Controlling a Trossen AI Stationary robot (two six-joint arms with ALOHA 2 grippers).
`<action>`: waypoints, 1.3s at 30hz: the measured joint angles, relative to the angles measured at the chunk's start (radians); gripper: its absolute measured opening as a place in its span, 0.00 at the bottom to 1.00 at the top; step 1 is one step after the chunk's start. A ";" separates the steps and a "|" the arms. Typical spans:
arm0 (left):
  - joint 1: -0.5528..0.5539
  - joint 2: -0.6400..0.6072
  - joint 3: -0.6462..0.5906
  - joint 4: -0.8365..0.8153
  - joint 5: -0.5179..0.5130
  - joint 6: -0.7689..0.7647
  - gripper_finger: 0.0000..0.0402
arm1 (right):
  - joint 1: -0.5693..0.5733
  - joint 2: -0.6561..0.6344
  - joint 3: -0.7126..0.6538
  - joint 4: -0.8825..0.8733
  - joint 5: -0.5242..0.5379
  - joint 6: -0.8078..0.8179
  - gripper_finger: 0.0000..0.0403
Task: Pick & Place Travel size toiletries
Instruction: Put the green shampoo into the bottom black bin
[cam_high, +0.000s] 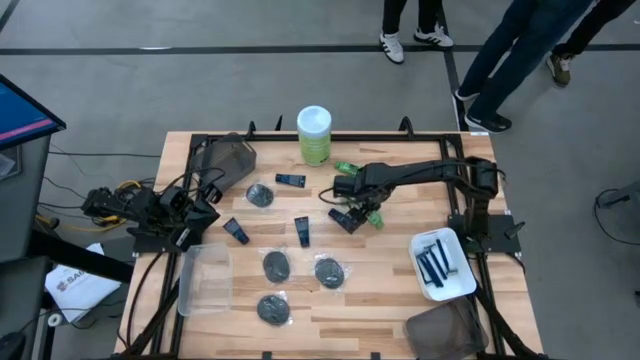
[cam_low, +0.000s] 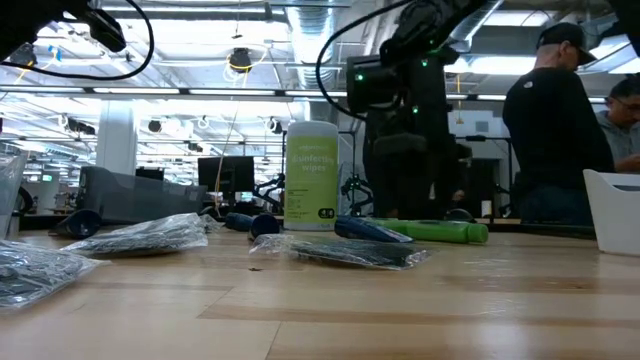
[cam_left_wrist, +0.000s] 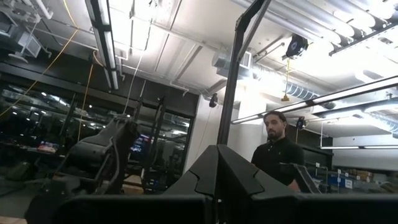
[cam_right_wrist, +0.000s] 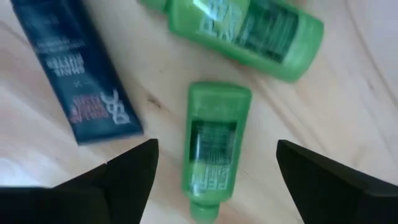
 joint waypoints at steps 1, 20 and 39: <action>0.000 0.000 0.000 0.000 0.000 0.000 0.01 | -0.004 0.000 -0.009 0.010 0.001 -0.012 0.80; 0.000 0.000 0.000 0.000 -0.004 0.000 0.01 | -0.021 0.050 -0.074 0.120 -0.045 -0.081 0.54; 0.000 0.000 0.000 0.000 -0.002 0.000 0.01 | 0.024 -0.035 0.053 0.077 -0.075 -0.104 0.36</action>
